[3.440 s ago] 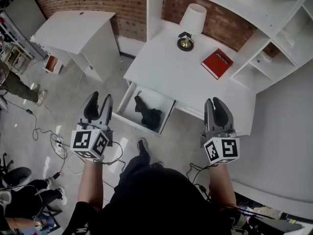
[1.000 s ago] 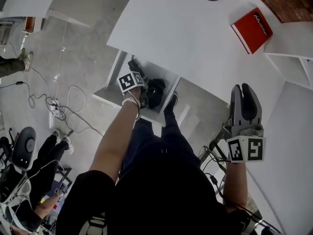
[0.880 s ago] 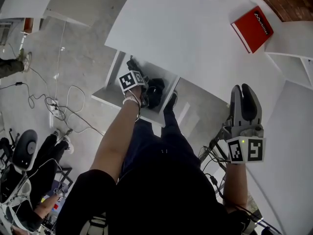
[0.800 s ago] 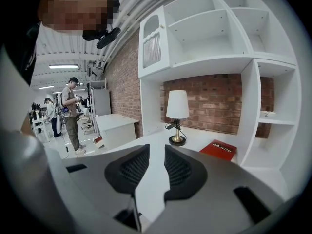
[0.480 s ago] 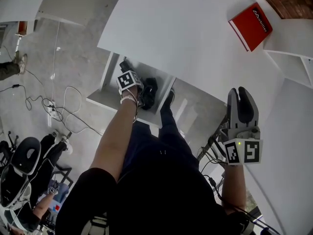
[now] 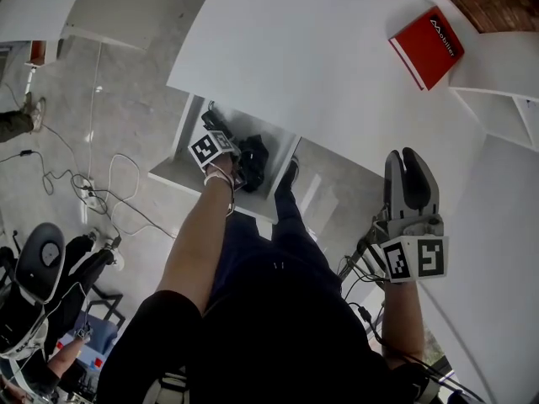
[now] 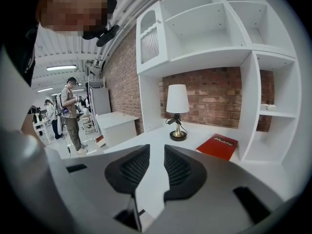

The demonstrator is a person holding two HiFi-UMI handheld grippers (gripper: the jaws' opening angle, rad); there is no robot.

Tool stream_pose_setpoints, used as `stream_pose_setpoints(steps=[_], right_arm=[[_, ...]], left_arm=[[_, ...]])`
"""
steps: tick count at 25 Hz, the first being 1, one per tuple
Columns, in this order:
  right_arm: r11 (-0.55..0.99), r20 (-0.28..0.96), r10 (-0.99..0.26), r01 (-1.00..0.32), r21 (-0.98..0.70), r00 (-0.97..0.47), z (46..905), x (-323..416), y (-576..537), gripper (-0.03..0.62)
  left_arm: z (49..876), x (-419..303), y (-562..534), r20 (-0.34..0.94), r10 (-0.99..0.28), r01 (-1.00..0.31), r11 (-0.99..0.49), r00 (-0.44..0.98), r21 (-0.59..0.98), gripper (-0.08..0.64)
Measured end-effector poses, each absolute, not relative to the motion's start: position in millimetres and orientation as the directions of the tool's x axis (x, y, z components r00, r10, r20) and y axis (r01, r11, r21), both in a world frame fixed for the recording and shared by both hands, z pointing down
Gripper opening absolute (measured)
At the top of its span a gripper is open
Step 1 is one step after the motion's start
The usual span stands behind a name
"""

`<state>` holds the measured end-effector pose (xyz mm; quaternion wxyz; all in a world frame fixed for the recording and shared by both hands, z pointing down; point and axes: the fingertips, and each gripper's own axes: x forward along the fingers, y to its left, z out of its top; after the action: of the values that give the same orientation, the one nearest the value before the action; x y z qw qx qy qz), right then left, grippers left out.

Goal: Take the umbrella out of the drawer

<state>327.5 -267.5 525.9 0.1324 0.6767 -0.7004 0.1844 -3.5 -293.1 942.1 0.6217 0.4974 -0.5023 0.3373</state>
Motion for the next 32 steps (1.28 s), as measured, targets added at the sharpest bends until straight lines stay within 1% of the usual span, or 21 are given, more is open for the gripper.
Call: stream_pose_setpoints(steps=[2,7,9,13,15,18,20,22,25,32], right_arm=[[0.024,0.428,-0.902,-0.997,-0.078,-0.055,524,328,-269,0.089],[0.055,0.412,-0.907,-0.995,-0.079,-0.083,514,308,-272,0.087],[0.075,0.402,-0.910,-0.994,-0.080,-0.101,509,297,-275,0.086],[0.102,0.381,-0.916,-0.991,-0.082,-0.126,501,288,-275,0.084],[0.113,0.372,-0.918,-0.990,-0.081,-0.135,496,282,-273,0.084],[0.132,0.362,-0.920,-0.988,-0.077,-0.151,490,273,-271,0.083],[0.144,0.354,-0.921,-0.987,-0.077,-0.162,488,269,-270,0.081],[0.150,0.348,-0.922,-0.985,-0.084,-0.170,485,265,-268,0.081],[0.157,0.342,-0.923,-0.984,-0.089,-0.178,478,258,-262,0.080],[0.181,0.299,-0.934,-0.981,-0.073,-0.195,458,247,-265,0.078]], left_arm=[[936,-5,-292,0.959,-0.113,-0.908,0.307,0.261,0.284,0.249],[915,-13,-290,0.948,-0.171,-0.898,0.312,0.267,0.309,0.239],[901,-19,-294,0.945,-0.217,-0.897,0.320,0.246,0.306,0.236],[872,-32,-304,0.933,-0.328,-0.903,0.340,0.147,0.262,0.233],[857,-35,-310,0.906,-0.395,-0.897,0.328,0.153,0.295,0.232],[836,-37,-324,0.846,-0.491,-0.884,0.278,0.206,0.377,0.230],[822,-39,-333,0.805,-0.550,-0.888,0.226,0.222,0.399,0.229],[807,-43,-339,0.772,-0.594,-0.910,0.156,0.225,0.385,0.227],[786,-50,-338,0.746,-0.625,-0.941,0.057,0.228,0.335,0.225],[724,-63,-342,0.659,-0.707,-0.952,-0.069,0.256,0.297,0.225]])
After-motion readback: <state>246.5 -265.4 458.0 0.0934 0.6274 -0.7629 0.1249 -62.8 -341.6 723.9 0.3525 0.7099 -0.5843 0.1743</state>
